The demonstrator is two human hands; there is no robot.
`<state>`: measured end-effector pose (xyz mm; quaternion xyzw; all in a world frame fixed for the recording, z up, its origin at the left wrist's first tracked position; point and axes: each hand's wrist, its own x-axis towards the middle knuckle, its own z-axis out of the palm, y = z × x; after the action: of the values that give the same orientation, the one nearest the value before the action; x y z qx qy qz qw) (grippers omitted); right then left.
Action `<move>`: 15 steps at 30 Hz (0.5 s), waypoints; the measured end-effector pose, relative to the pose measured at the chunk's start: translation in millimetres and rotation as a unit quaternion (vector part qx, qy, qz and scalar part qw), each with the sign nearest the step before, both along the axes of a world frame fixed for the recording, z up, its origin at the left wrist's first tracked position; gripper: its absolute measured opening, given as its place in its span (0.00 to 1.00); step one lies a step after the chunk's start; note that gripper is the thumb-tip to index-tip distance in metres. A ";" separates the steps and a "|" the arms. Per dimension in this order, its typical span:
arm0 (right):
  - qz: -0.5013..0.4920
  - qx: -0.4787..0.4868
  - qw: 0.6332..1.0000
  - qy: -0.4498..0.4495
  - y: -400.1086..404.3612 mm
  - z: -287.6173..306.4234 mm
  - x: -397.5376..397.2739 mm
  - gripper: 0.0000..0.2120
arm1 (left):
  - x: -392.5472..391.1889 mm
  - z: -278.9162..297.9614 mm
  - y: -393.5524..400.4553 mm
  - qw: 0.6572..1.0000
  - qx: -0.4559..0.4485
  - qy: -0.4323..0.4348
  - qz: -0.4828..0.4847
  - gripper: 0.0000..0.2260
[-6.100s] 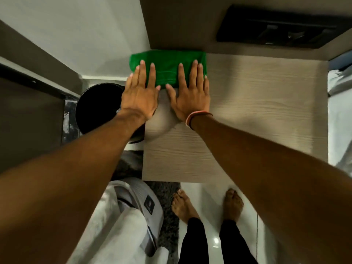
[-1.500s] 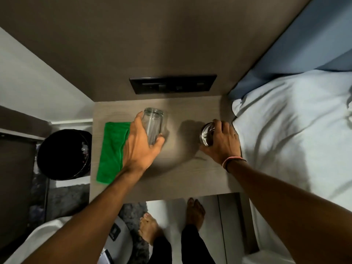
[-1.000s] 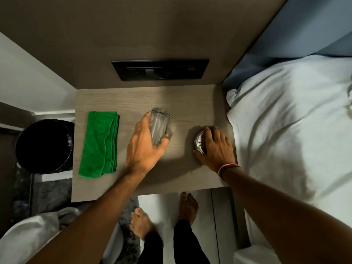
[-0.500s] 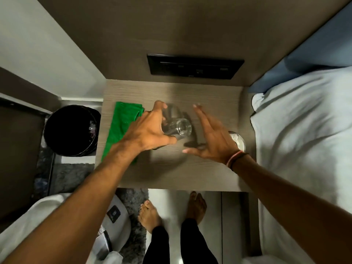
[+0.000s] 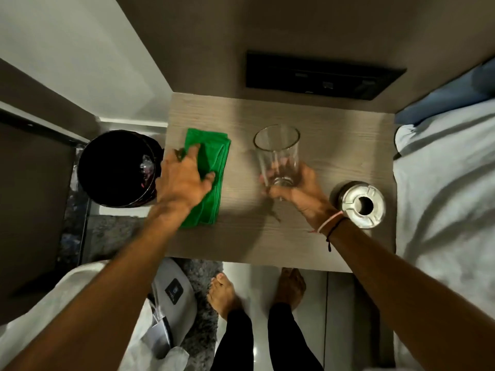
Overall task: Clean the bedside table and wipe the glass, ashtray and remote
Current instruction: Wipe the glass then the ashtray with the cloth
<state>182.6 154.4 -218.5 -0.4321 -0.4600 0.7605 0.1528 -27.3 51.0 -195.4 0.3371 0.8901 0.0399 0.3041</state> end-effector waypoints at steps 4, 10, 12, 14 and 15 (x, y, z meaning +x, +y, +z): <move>0.015 -0.016 1.000 0.007 -8.1 -1.0 -1.3 0.18 | 20.3 -25.2 -13.5 0.989 -0.074 0.095 -0.085 0.35; -0.045 -0.121 0.988 0.085 -13.7 -5.6 -13.3 0.24 | 7.1 -25.5 -8.2 0.993 0.103 0.040 -0.053 0.24; -0.048 -0.132 0.987 0.084 -12.5 -3.1 -18.8 0.24 | -4.6 -11.6 -2.3 0.971 0.235 -0.039 0.024 0.25; -0.062 -0.144 0.984 0.082 -11.6 0.0 -23.5 0.23 | -7.8 6.7 5.3 0.924 0.355 -0.107 0.094 0.29; -0.070 -0.157 0.982 0.080 -11.6 2.8 -26.1 0.23 | -5.4 15.6 10.0 0.904 0.396 -0.126 0.104 0.30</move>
<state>156.5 142.7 -215.7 -0.4198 -0.2898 0.8427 0.1724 -32.7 61.0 -179.8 0.3279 0.7852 0.4624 0.2494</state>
